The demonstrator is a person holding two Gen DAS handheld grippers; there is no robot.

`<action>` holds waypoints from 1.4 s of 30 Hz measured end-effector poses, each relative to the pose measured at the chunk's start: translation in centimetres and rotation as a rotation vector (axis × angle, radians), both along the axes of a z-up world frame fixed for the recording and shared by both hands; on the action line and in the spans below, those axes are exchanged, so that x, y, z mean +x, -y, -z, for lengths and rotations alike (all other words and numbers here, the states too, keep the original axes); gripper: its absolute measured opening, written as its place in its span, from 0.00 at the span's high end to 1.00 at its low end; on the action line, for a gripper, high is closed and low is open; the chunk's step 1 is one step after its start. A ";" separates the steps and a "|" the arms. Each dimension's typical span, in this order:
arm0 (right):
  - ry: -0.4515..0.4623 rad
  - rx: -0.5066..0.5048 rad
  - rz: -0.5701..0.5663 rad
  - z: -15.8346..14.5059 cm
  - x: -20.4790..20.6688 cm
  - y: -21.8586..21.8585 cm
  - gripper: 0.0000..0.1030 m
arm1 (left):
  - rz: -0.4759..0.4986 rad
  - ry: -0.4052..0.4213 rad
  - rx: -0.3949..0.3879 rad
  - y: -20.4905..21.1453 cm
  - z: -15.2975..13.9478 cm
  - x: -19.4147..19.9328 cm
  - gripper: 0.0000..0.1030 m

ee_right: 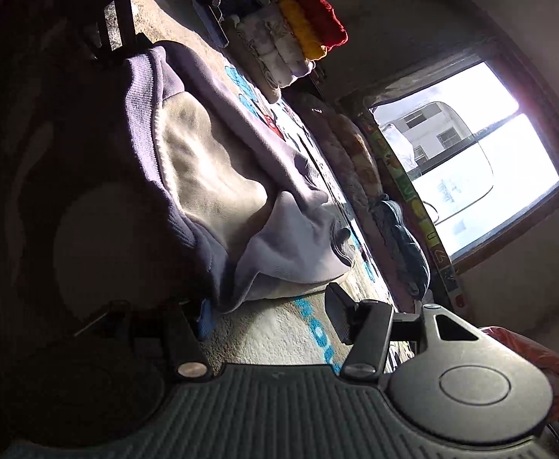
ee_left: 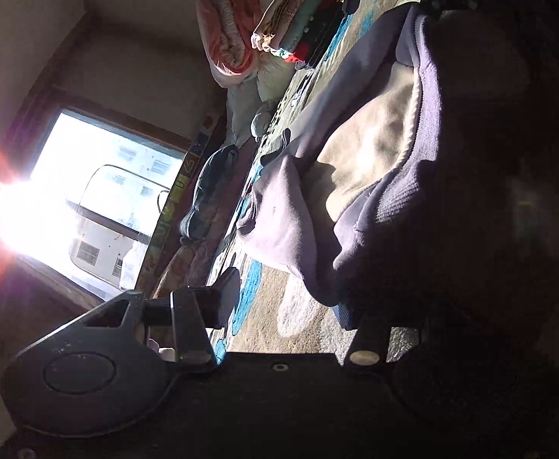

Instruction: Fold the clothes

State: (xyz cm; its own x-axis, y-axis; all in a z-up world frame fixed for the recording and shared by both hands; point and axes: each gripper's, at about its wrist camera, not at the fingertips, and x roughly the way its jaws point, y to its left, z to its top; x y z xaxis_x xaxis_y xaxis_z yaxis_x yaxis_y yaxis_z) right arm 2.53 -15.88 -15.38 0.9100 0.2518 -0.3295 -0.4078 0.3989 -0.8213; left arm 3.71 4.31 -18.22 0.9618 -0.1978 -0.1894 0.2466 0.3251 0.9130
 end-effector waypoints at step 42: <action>-1.049 1.461 0.072 -2.6 24.8 14.2 0.72 | 0.025 -0.973 -1.133 -7.6 -9.7 21.0 0.90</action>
State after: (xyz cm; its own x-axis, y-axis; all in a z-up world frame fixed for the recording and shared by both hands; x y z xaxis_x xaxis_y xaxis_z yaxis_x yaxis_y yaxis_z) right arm 27.37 -30.11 -12.82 0.5113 0.8102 -0.2867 -0.4232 0.5277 0.7365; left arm 24.71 11.90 -8.48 0.5466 -0.6889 -0.4761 0.6110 0.7169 -0.3358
